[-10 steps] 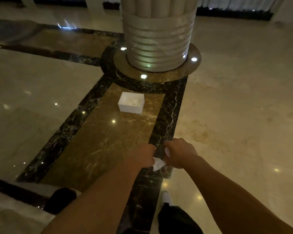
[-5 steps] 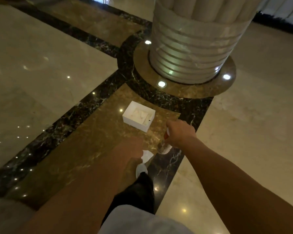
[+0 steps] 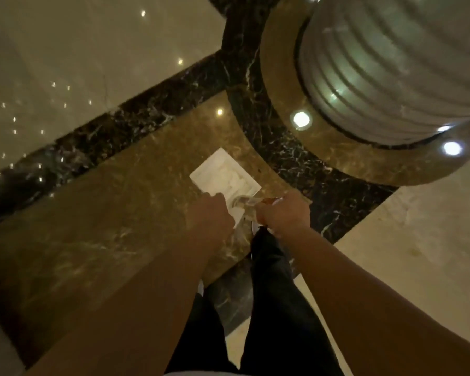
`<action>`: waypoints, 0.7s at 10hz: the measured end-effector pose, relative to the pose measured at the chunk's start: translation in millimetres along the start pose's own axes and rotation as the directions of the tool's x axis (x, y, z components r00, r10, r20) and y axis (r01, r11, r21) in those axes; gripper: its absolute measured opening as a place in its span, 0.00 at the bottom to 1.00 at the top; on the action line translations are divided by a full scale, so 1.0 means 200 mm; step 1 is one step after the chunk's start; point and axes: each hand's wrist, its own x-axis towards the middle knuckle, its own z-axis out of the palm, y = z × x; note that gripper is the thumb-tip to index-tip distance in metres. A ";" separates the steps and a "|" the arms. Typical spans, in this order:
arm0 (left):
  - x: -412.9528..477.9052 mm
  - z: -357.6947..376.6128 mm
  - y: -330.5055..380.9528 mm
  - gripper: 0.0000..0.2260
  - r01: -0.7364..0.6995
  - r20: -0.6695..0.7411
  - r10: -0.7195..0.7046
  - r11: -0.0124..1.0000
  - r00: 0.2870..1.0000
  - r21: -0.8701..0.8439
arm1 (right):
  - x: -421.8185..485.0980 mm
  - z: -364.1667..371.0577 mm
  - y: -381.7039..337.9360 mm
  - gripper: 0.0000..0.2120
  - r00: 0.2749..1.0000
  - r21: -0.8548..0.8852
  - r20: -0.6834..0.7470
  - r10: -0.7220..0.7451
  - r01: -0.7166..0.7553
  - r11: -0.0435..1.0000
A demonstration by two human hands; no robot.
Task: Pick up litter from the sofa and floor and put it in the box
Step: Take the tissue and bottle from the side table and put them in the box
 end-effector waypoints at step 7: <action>2.19 1.95 -0.56 0.12 0.332 0.013 -0.349 0.879 0.937 -0.343 | 2.71 1.48 0.70 0.26 0.940 0.200 0.307 0.147 -0.215 0.956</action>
